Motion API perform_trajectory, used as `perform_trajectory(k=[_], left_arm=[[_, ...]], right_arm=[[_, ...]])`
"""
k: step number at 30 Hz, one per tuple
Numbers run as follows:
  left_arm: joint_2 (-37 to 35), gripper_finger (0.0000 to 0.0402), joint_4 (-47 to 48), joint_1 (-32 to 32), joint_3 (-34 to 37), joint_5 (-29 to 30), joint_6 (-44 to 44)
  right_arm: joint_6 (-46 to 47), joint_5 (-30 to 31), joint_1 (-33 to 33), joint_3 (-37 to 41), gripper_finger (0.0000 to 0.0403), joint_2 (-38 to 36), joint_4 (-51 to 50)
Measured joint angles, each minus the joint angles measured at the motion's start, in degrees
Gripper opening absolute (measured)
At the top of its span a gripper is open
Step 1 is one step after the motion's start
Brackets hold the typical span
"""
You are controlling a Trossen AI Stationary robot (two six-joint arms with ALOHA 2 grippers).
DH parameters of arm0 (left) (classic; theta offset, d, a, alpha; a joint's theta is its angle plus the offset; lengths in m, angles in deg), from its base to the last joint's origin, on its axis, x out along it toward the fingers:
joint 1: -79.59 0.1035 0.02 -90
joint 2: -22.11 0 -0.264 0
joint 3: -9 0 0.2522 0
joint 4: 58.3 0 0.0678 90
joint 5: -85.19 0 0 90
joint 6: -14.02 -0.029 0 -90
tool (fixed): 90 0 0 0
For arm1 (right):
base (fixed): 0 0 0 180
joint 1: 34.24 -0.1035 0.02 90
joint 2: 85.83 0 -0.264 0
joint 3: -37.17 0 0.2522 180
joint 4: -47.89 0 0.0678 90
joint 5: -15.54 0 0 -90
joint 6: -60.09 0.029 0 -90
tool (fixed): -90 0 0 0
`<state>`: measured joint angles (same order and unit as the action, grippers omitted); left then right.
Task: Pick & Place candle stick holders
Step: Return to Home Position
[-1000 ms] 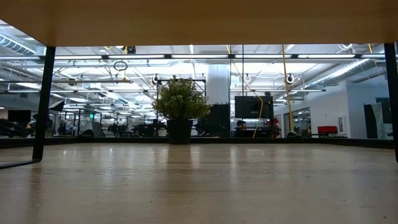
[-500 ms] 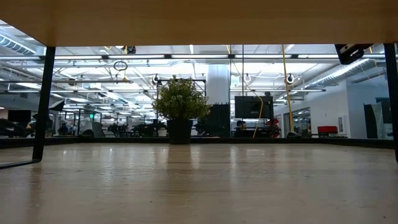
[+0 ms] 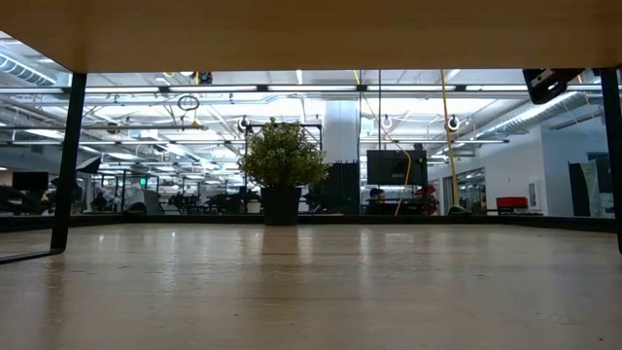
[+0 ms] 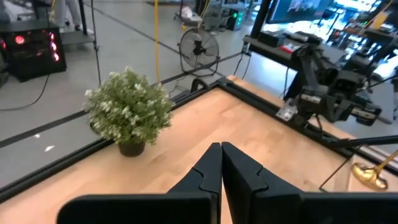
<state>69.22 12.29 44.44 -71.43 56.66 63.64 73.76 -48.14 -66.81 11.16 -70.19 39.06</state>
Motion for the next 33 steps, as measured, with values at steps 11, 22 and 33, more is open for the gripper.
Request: perform_trajectory(k=[11,22,33], left_arm=[[-2.44,0.0004,3.05,-0.01,6.43,-2.14,8.78],[-8.97,0.0006,-10.9,-0.96,20.66,-2.05,11.75],[-11.93,0.0003,-15.08,-0.92,25.86,-1.99,12.58]], right_arm=[[-2.34,6.67,0.02,0.0,0.0,0.0,-0.72],[0.69,-1.67,0.02,0.96,0.0,0.0,1.11],[0.67,-2.45,2.2,8.32,0.0,0.07,13.41]])
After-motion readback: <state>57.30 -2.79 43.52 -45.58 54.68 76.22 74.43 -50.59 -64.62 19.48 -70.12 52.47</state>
